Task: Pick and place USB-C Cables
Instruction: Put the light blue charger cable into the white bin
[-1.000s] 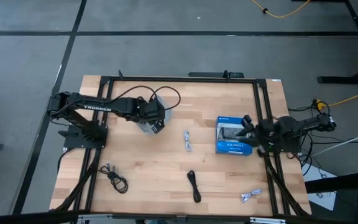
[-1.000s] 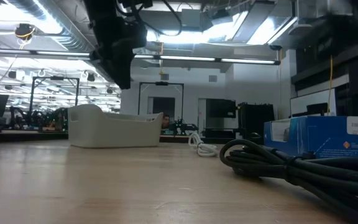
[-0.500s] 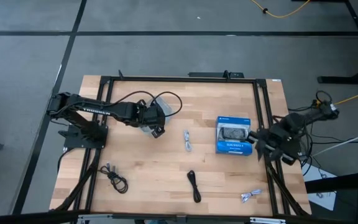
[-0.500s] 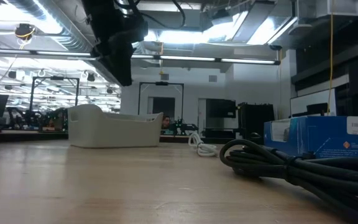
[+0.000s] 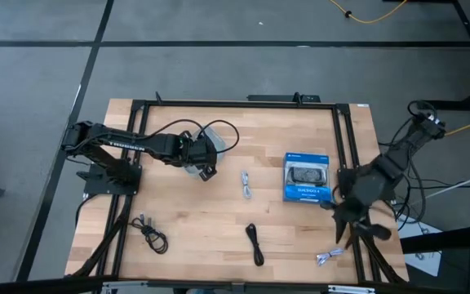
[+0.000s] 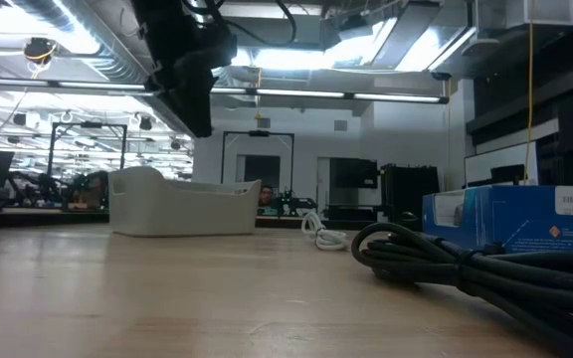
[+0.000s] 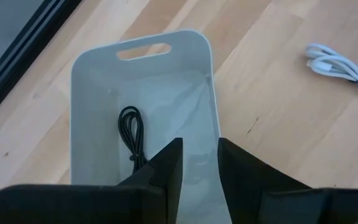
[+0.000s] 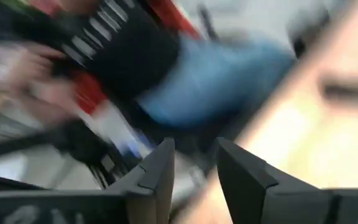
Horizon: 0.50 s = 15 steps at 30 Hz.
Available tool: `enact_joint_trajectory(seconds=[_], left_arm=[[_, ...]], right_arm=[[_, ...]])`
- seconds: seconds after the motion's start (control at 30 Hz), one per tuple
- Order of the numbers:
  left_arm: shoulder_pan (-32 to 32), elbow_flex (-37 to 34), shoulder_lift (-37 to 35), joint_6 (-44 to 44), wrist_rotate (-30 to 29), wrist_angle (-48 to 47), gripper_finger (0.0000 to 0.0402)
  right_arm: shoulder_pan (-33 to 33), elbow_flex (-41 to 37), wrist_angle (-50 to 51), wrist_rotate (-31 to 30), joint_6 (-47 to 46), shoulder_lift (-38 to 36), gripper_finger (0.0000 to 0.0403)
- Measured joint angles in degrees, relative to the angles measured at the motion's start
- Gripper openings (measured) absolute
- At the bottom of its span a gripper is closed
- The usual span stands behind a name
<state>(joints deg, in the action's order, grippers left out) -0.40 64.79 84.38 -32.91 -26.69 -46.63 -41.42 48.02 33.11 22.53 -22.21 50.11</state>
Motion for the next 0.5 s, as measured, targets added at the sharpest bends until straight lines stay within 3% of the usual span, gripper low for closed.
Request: enact_joint_trajectory(seconds=[0.07,0.2,0.27,0.5], left_arm=[[0.0,0.0,0.0,0.0,0.0,0.0,0.0094],[0.0,0.0,0.0,0.0,0.0,0.0,0.0094],[0.0,0.0,0.0,0.2,-0.1,0.0,0.0094],[0.0,0.0,0.0,0.2,-0.2,0.2,0.0094]], right_arm=[[-1.1,4.2,11.0,-3.5,-2.1,3.3,0.0121],[-1.7,9.9,25.1,-3.5,-14.2,8.3,0.0121],[-2.1,11.3,27.0,-3.5,-19.2,9.6,0.0121],[-5.4,8.0,25.0,-6.2,-17.6,12.8,0.0121]])
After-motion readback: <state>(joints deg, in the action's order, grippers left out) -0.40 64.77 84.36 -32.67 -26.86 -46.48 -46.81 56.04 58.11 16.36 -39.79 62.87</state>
